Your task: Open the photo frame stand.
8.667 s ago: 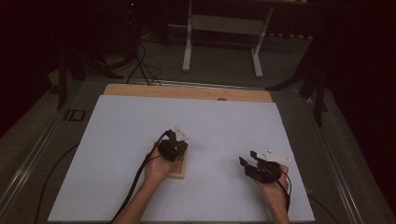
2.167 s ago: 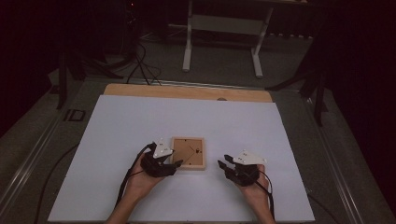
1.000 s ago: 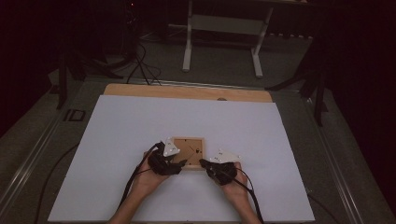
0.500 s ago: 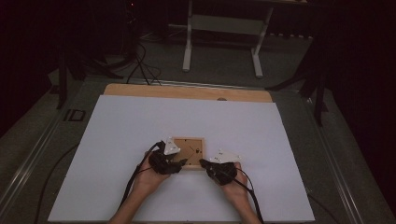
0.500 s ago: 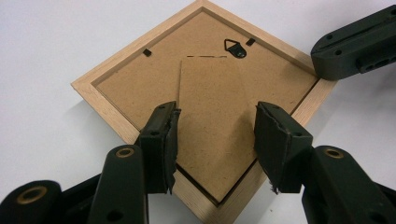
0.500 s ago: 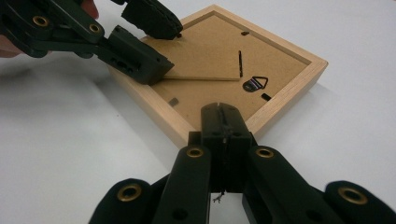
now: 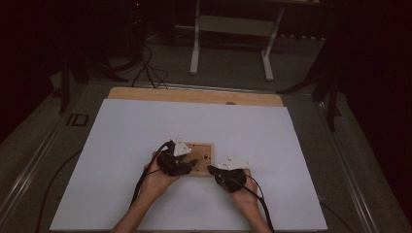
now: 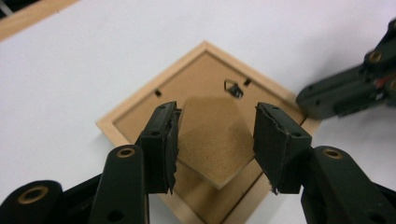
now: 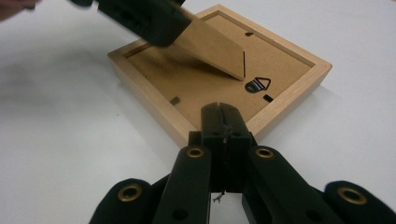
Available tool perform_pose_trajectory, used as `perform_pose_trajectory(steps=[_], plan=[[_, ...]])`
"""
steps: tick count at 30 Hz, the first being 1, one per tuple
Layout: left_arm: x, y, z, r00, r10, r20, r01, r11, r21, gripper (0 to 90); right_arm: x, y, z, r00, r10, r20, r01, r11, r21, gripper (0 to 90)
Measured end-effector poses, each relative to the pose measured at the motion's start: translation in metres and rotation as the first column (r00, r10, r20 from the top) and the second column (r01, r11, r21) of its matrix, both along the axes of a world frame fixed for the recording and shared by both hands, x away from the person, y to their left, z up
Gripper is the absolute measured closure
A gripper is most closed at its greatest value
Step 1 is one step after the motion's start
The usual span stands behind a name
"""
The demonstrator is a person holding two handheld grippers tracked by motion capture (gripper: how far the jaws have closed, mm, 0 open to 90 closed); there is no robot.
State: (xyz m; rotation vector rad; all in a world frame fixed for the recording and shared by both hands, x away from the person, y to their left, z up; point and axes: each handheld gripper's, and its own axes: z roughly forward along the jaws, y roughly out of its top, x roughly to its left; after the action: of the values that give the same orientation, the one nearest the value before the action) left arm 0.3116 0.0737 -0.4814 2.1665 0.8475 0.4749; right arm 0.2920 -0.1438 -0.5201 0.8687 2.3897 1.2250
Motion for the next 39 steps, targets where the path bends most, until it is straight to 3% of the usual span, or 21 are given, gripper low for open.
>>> perform_pose_trajectory(steps=[8,9,10,13,17,23,27,33,36,39], plan=[[0.005,-0.004,0.007,0.9998,-0.003,-0.022,0.003,1.0000,0.002,51.3,0.000,0.000,0.000,1.0000,0.001,0.001,-0.001,1.0000,-0.001,90.0],[0.005,-0.004,0.007,0.9998,-0.003,-0.022,0.003,1.0000,0.002,55.8,0.000,0.000,0.000,1.0000,0.001,0.001,-0.001,1.0000,-0.001,90.0],[0.006,-0.002,0.006,0.9995,0.008,-0.030,-0.009,0.9999,-0.008,74.8,0.000,0.000,0.000,1.0000,0.000,0.002,0.000,1.0000,-0.001,90.0],[0.007,-0.001,0.005,0.9995,0.016,-0.027,-0.016,0.9998,-0.015,58.8,0.000,0.000,0.000,1.0000,0.000,0.002,0.000,1.0000,-0.001,90.0],[0.005,-0.003,0.002,0.9997,0.020,-0.017,-0.020,0.9998,-0.003,54.2,0.000,0.000,0.000,1.0000,0.001,0.000,-0.001,1.0000,0.001,90.0],[0.003,-0.001,0.002,0.9993,0.027,-0.027,-0.028,0.9993,-0.025,45.5,0.000,0.000,0.000,1.0000,0.001,0.001,-0.001,1.0000,0.001,90.0],[0.003,0.005,0.002,0.9972,0.024,-0.071,-0.029,0.9965,-0.078,40.1,0.000,0.000,0.000,1.0000,0.002,0.004,-0.002,1.0000,-0.001,90.0],[0.003,0.009,-0.002,0.9937,0.035,-0.106,-0.043,0.9962,-0.075,37.6,0.000,0.000,0.000,1.0000,0.000,0.001,0.000,1.0000,0.000,90.0],[0.005,0.012,-0.008,0.9867,0.054,-0.154,-0.065,0.9952,-0.073,37.8,0.000,0.000,0.000,1.0000,0.001,0.002,-0.001,1.0000,0.000,90.0],[0.006,0.014,-0.010,0.9833,0.049,-0.176,-0.065,0.9939,-0.089,38.4,0.000,0.000,0.000,1.0000,0.000,0.001,0.000,1.0000,0.000,90.0]])
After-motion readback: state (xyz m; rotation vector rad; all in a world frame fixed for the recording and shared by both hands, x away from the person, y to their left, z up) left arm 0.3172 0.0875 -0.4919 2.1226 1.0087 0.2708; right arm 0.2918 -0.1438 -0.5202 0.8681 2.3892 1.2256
